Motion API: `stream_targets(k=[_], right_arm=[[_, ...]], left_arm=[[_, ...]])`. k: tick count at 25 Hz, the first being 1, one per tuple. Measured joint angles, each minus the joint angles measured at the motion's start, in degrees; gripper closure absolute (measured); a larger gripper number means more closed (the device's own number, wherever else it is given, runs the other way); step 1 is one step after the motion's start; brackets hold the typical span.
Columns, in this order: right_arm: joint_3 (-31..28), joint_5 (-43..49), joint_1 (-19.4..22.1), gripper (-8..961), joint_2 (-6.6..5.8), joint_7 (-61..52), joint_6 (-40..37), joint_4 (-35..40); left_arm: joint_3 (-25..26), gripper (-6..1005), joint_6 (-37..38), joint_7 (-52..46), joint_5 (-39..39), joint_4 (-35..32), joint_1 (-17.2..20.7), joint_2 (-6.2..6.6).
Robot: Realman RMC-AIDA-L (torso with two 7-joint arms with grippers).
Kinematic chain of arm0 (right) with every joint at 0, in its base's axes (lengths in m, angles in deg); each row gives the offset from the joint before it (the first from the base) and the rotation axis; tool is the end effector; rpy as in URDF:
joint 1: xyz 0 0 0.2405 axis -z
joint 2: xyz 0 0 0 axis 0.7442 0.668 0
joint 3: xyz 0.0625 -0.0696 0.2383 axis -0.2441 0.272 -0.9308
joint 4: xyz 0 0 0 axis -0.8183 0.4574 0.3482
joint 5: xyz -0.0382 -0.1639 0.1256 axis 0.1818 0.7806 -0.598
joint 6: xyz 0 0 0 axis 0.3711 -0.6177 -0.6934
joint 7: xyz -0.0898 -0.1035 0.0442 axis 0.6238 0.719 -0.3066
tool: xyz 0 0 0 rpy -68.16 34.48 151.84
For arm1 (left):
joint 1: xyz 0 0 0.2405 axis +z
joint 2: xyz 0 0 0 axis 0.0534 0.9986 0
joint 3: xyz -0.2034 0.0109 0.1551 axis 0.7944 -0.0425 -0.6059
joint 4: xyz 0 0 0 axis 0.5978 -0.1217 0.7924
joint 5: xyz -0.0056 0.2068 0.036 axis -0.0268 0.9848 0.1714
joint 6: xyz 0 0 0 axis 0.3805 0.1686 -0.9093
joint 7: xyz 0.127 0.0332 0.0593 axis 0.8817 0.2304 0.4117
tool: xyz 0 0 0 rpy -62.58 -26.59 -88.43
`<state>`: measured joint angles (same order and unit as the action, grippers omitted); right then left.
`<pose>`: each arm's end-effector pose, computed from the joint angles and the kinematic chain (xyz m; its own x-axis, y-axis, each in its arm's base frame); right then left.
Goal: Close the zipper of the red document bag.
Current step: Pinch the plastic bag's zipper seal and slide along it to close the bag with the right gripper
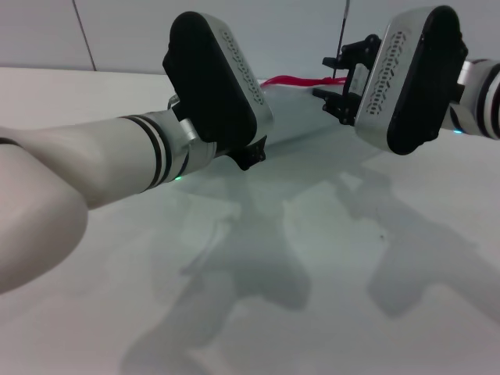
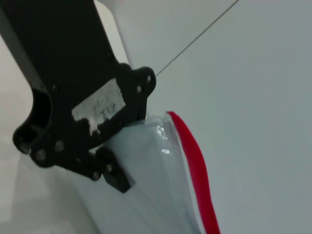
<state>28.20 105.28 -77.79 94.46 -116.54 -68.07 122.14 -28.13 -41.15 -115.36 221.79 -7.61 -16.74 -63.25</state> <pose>0.1151 0.3992 -0.0279 0.9479 0.2442 0.2044 0.3178 -0.6844 -0.6562 -0.1288 0.3577 -0.0438 0.9988 0.0052 -0.0485 -0.0329 -0.6630 -0.7479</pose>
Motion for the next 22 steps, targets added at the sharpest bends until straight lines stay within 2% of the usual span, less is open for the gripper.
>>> stream_targets(k=[12,15,22], right_arm=[[0.5,1.7,0.0,600,0.02,0.0,-1.0,0.3],[0.6,1.7,-0.1,679,0.03,0.0,-1.2,0.4],[1.0,1.7,-0.5,690,0.11,0.0,-1.2,0.3]], left_arm=[[-0.1,943,0.0,0.0,0.1,0.1,-0.1,0.11],[-0.1,943,0.0,0.0,0.1,0.0,-0.1,0.12],[0.1,943,0.0,0.0,0.2,-0.1,-0.1,0.13]])
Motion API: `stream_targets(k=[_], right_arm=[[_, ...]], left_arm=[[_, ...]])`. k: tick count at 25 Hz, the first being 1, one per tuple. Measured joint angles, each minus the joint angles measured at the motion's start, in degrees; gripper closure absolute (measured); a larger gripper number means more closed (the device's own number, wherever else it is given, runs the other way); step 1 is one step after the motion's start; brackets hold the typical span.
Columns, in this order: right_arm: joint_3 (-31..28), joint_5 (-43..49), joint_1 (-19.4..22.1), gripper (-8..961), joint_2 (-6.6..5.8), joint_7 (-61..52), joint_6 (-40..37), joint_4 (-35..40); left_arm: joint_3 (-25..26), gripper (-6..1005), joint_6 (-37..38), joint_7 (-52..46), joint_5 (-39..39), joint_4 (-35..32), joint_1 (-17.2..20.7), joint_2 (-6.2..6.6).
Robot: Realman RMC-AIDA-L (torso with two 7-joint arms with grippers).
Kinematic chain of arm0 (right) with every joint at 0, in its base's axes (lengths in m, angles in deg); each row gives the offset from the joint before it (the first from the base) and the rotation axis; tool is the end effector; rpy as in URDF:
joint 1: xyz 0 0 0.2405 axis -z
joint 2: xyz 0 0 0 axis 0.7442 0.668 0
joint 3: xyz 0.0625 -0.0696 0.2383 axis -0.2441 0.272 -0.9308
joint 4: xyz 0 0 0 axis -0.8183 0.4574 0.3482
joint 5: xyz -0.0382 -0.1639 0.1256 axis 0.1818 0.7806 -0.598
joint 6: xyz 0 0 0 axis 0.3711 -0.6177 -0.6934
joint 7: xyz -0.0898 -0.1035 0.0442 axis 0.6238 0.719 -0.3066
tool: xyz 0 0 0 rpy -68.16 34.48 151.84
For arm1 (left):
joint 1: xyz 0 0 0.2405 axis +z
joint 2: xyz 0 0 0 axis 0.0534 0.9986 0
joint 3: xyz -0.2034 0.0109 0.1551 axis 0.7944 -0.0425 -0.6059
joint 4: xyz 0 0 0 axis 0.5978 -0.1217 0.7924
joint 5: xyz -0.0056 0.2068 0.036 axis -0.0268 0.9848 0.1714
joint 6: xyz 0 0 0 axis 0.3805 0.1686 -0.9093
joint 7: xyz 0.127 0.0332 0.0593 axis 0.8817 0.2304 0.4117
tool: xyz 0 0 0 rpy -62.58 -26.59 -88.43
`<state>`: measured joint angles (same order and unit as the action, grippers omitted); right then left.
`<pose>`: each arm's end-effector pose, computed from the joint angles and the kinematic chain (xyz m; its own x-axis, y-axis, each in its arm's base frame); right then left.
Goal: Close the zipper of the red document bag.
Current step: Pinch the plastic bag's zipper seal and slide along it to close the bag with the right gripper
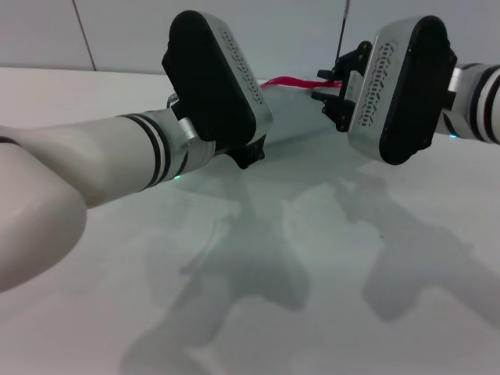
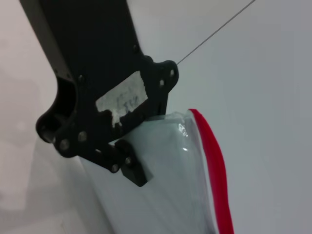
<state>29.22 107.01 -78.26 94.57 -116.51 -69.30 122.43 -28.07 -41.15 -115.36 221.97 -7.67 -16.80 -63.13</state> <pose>0.1129 0.3963 -0.0330 0.9338 0.2664 0.2389 0.3578 -0.6894 -0.6298 -0.1288 0.3583 -0.0428 0.9986 0.0028 -0.0522 -0.0374 -0.6605 -0.7499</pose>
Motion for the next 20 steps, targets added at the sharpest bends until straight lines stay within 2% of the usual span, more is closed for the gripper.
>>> stream_targets(k=[4,9,20], right_arm=[[0.0,-0.1,0.0,699,0.00,0.0,0.0,-0.1],[0.0,-0.4,0.0,843,0.07,0.0,0.0,0.1],[-0.2,-0.2,0.4,881,0.09,-0.3,0.6,-0.2]], left_arm=[[0.2,943,0.0,0.0,0.0,-0.1,0.0,0.00],[0.3,944,0.0,0.0,0.0,-0.1,0.1,0.00],[0.9,944,-0.2,0.0,0.0,-0.3,0.5,0.02]])
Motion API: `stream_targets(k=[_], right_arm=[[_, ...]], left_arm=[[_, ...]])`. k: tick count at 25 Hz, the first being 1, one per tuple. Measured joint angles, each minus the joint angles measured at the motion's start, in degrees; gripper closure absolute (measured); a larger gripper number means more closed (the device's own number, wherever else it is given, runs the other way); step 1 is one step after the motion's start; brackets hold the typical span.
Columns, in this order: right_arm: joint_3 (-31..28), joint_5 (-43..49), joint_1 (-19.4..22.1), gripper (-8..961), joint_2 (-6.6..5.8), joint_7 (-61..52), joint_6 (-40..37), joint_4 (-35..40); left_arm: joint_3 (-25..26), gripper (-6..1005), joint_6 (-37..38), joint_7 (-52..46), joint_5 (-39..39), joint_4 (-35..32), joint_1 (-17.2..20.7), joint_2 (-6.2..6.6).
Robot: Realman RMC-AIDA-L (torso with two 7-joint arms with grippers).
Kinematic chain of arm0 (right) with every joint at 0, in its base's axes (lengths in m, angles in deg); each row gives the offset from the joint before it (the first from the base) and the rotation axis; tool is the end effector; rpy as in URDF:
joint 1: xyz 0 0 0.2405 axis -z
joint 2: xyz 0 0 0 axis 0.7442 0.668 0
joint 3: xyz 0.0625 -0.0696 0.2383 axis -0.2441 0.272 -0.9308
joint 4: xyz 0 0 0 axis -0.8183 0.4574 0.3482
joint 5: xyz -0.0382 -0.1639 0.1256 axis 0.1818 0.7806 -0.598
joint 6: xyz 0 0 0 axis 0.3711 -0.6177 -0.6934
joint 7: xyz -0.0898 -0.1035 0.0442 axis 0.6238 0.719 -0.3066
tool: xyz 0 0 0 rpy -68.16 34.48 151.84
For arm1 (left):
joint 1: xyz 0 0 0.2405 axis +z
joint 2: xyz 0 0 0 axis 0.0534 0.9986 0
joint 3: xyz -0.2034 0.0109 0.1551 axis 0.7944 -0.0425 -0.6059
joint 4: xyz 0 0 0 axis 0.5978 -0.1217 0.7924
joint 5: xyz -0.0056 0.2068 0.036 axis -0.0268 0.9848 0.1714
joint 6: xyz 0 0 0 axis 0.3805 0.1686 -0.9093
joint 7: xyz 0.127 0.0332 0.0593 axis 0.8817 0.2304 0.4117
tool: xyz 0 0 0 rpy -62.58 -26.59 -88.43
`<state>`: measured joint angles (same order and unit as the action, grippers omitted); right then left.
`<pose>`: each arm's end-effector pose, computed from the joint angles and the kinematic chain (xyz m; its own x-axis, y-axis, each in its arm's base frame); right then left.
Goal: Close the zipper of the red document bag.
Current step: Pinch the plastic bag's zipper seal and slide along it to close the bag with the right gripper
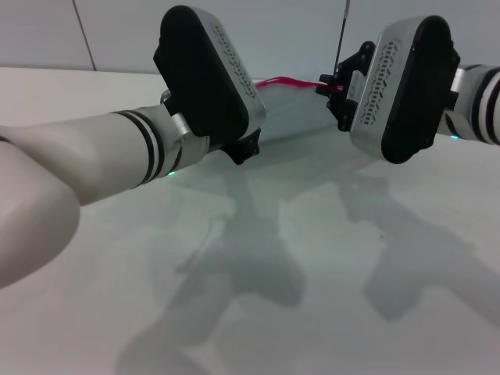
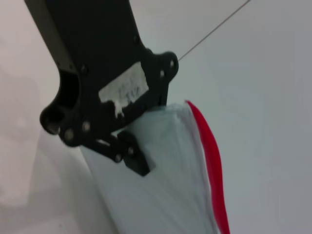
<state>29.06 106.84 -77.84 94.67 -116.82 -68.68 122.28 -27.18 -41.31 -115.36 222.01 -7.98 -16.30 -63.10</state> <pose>0.1151 0.3966 -0.0324 0.9397 0.2544 0.2285 0.3419 -0.6884 -0.6397 -0.1311 0.3600 -0.0377 0.9989 0.0124 -0.0442 -0.0256 -0.6484 -0.7608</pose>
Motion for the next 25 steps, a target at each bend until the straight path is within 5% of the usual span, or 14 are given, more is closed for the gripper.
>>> stream_targets(k=[25], right_arm=[[-2.9,0.9,0.9,881,-0.07,-0.2,4.6,-4.6]], left_arm=[[0.2,944,1.7,-0.2,0.0,-3.1,1.7,-0.33]])
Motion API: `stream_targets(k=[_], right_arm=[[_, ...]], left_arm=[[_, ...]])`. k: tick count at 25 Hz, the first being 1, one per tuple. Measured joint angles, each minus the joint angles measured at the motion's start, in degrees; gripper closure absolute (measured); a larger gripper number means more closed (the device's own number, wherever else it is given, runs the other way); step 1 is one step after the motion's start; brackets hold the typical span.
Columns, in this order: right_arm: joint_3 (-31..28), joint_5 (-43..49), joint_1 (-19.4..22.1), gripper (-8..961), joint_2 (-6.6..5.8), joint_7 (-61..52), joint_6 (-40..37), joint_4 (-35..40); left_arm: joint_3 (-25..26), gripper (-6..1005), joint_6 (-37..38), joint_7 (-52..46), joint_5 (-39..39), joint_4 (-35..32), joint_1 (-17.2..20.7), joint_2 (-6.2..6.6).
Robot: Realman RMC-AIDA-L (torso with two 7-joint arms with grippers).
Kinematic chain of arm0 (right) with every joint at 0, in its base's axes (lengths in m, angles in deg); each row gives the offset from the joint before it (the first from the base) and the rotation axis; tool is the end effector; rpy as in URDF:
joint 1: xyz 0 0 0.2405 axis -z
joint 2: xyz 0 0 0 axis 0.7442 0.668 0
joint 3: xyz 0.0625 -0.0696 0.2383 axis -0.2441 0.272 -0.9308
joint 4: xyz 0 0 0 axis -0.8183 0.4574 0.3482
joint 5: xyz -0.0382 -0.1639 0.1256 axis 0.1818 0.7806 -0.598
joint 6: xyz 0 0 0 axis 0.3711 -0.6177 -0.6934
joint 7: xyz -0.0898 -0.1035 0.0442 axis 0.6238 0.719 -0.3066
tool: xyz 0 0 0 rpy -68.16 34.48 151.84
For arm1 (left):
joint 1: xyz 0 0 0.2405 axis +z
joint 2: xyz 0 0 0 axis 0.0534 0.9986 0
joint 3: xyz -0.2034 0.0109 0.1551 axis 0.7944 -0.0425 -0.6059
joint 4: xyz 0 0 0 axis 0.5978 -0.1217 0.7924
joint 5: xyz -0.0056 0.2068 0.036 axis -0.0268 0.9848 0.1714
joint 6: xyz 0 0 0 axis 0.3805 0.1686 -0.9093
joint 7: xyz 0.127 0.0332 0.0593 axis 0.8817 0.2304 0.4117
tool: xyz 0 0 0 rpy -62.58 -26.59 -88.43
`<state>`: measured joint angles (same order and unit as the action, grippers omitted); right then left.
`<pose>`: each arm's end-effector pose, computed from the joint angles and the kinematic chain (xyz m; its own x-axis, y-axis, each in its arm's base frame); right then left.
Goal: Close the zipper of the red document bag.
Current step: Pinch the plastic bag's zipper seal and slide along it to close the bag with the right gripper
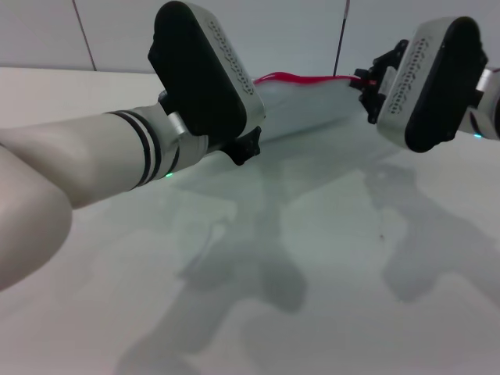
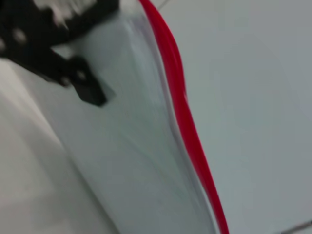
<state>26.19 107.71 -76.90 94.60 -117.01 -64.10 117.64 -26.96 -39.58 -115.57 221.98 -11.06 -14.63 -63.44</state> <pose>0.1443 0.4106 -0.0212 0.9584 0.1659 0.2324 0.2833 -0.6547 -0.7008 -0.1270 0.3533 -0.0333 0.9995 0.0212 -0.0248 -0.0052 -0.6483 -0.7614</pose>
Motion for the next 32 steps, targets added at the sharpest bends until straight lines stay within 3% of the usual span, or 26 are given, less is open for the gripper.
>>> stream_targets(k=[14,32], right_arm=[[-7.4,3.3,-0.9,879,-0.03,-0.1,5.7,-7.1],[-12.4,3.6,0.6,828,0.08,0.3,6.6,-8.5]], left_arm=[[-0.7,943,3.0,0.3,1.6,-8.0,4.5,0.09],[0.6,943,4.3,2.7,1.6,-13.4,10.5,0.16]])
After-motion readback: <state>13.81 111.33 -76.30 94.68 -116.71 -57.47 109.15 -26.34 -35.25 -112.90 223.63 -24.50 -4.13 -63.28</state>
